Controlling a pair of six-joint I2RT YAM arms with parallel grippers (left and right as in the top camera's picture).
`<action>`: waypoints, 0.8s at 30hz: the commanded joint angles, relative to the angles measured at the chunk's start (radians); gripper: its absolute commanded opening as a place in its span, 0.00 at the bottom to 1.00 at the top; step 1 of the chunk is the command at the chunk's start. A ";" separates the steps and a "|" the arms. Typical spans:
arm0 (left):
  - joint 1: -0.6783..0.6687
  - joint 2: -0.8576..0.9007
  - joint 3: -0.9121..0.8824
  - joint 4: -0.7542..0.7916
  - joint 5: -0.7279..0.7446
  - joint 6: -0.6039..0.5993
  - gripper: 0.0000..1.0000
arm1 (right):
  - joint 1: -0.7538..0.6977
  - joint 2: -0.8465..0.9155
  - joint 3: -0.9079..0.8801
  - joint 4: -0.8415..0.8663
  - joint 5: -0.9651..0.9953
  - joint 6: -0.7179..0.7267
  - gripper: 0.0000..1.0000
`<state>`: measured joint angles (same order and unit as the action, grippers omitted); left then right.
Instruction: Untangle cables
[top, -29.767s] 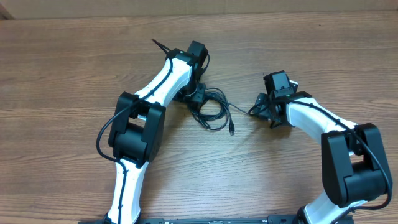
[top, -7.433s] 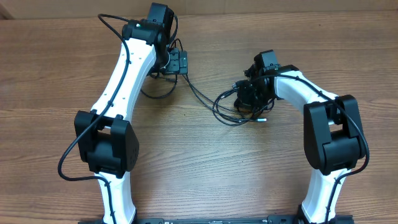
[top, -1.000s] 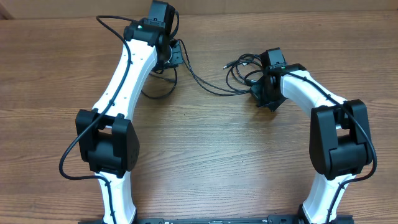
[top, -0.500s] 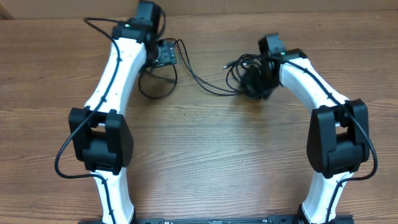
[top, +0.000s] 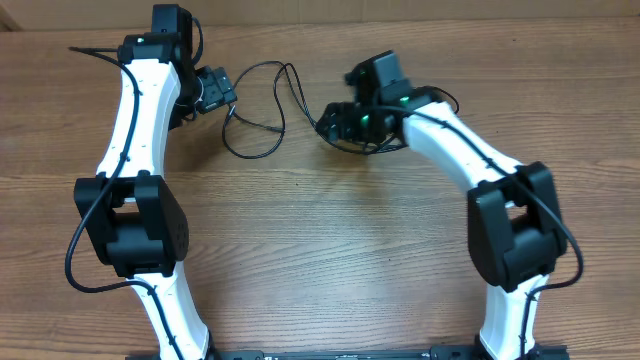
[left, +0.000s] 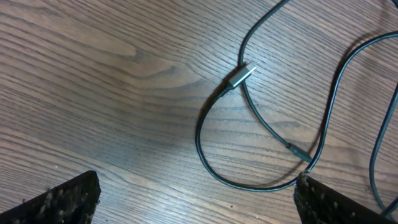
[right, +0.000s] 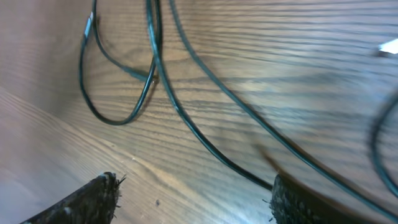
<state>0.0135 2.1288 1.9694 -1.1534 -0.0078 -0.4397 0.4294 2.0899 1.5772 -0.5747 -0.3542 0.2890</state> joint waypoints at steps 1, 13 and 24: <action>-0.008 0.011 -0.005 -0.002 0.008 -0.010 1.00 | 0.049 0.039 -0.006 0.052 0.104 -0.117 0.79; -0.008 0.011 -0.005 -0.001 0.008 -0.010 0.99 | 0.086 0.106 -0.006 0.126 0.224 -0.126 0.68; -0.008 0.011 -0.005 -0.001 0.008 -0.010 1.00 | 0.094 0.151 -0.005 0.093 0.109 -0.076 0.04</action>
<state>0.0128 2.1288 1.9694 -1.1545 -0.0078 -0.4397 0.5182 2.2341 1.5753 -0.4706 -0.1490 0.1947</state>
